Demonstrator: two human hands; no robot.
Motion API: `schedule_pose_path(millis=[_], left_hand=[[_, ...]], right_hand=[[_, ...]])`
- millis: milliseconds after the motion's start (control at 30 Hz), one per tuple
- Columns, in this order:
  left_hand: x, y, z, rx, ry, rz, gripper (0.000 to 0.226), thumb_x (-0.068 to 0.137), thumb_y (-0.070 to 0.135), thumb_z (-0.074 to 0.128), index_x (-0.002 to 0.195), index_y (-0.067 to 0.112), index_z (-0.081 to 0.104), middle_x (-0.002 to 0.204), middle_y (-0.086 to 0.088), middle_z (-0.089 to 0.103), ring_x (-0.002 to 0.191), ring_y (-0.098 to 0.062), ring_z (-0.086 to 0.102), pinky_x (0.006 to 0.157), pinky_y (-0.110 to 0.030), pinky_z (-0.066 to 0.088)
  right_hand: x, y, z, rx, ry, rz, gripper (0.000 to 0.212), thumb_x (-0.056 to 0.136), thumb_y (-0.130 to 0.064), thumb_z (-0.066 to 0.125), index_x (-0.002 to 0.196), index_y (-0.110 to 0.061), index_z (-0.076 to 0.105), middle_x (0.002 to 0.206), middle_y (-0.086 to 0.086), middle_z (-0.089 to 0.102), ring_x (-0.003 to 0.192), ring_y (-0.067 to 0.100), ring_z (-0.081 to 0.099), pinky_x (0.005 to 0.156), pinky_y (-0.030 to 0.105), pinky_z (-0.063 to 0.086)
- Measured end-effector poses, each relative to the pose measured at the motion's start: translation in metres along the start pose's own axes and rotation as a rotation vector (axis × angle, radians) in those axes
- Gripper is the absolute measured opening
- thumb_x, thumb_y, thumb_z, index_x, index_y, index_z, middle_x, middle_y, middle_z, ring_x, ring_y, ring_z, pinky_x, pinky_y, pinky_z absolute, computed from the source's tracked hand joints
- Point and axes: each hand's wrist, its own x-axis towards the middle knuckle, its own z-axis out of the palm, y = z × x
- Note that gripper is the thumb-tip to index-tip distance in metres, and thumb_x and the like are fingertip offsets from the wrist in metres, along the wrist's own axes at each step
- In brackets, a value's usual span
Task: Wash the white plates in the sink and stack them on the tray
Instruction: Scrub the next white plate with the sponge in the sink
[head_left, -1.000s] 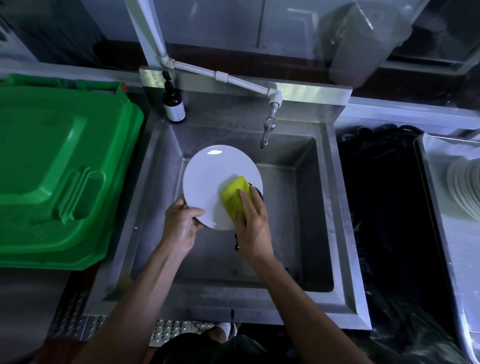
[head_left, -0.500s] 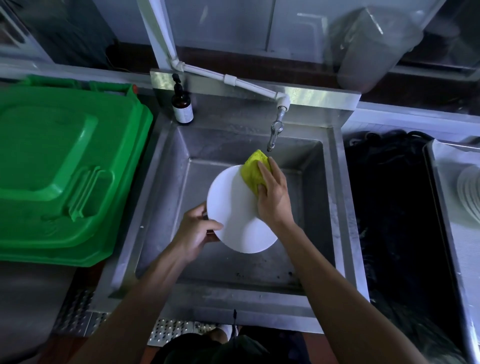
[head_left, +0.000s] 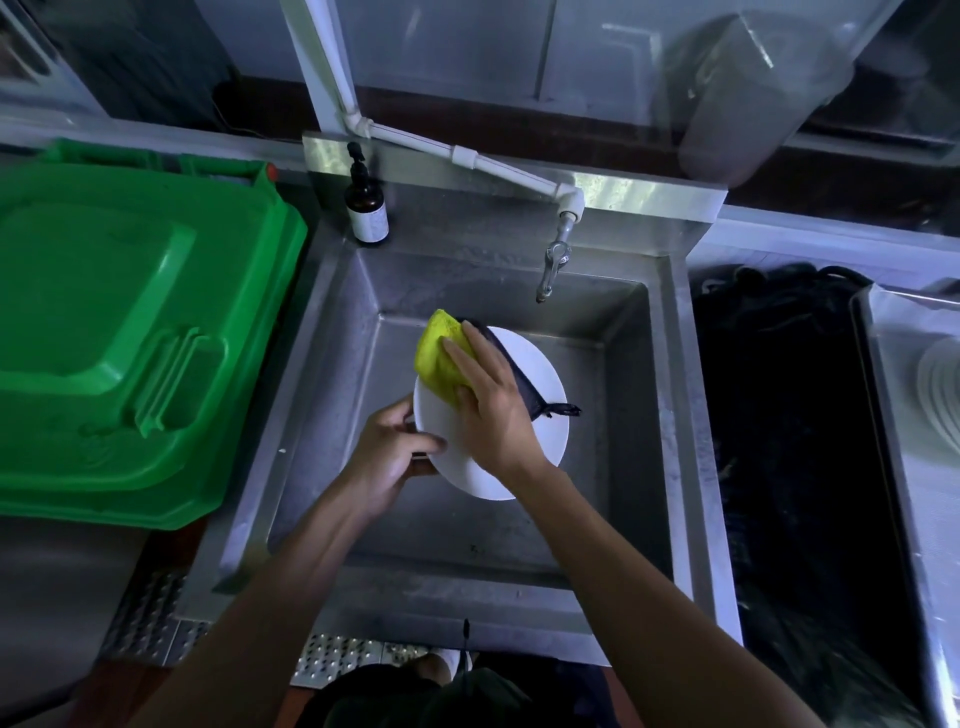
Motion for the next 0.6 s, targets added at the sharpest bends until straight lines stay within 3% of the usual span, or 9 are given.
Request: schedule_pose_path(millis=[133, 200, 333, 467, 533, 600], left_hand=[[0.003, -0.001, -0.003, -0.035, 0.036, 0.010, 0.042, 0.075, -0.021, 0.055, 0.090, 0.014, 0.073, 0.083, -0.007, 0.073, 0.075, -0.023, 0.073, 0.058, -0.036, 0.058], [0.004, -0.003, -0.006, -0.047, 0.060, 0.011, 0.038, 0.076, -0.022, 0.054, 0.092, 0.008, 0.071, 0.085, -0.011, 0.074, 0.079, -0.026, 0.074, 0.059, -0.038, 0.058], [0.001, -0.005, -0.010, -0.040, 0.056, 0.038, 0.035, 0.066, -0.012, 0.062, 0.097, 0.002, 0.069, 0.087, -0.018, 0.074, 0.082, -0.029, 0.074, 0.062, -0.039, 0.058], [-0.001, -0.007, -0.012, -0.061, 0.060, 0.023, 0.030, 0.061, -0.005, 0.062, 0.084, 0.011, 0.072, 0.082, -0.014, 0.073, 0.078, -0.026, 0.073, 0.061, -0.039, 0.058], [-0.001, -0.006, -0.014, -0.076, 0.046, 0.014, 0.031, 0.062, -0.006, 0.061, 0.079, 0.016, 0.074, 0.080, -0.010, 0.072, 0.076, -0.023, 0.072, 0.060, -0.038, 0.058], [-0.003, -0.005, -0.014, -0.087, 0.043, -0.002, 0.034, 0.061, -0.005, 0.061, 0.083, 0.018, 0.076, 0.081, -0.009, 0.072, 0.074, -0.022, 0.071, 0.060, -0.037, 0.057]], right_hand=[[-0.013, -0.014, 0.009, 0.013, -0.043, -0.065, 0.062, 0.081, -0.027, 0.049, 0.136, 0.002, 0.056, 0.149, 0.025, 0.041, 0.138, 0.039, 0.042, 0.115, 0.046, 0.035], [-0.019, -0.016, 0.012, 0.026, -0.040, -0.074, 0.052, 0.085, -0.016, 0.061, 0.133, 0.003, 0.058, 0.147, 0.025, 0.044, 0.136, 0.040, 0.045, 0.113, 0.049, 0.038], [-0.027, -0.017, 0.008, 0.058, -0.052, -0.100, 0.056, 0.079, 0.002, 0.076, 0.132, 0.004, 0.058, 0.147, 0.024, 0.044, 0.136, 0.039, 0.044, 0.115, 0.046, 0.036], [-0.020, -0.022, 0.007, 0.008, -0.032, -0.173, 0.050, 0.081, -0.002, 0.070, 0.129, 0.007, 0.060, 0.143, 0.029, 0.046, 0.134, 0.042, 0.047, 0.114, 0.047, 0.037], [-0.014, -0.023, 0.007, -0.012, -0.037, -0.181, 0.049, 0.091, -0.021, 0.052, 0.131, 0.006, 0.059, 0.145, 0.029, 0.045, 0.134, 0.042, 0.046, 0.116, 0.044, 0.035], [-0.006, -0.017, 0.006, -0.045, -0.047, -0.168, 0.053, 0.094, -0.025, 0.040, 0.135, 0.002, 0.056, 0.149, 0.026, 0.041, 0.138, 0.040, 0.042, 0.117, 0.043, 0.032]])
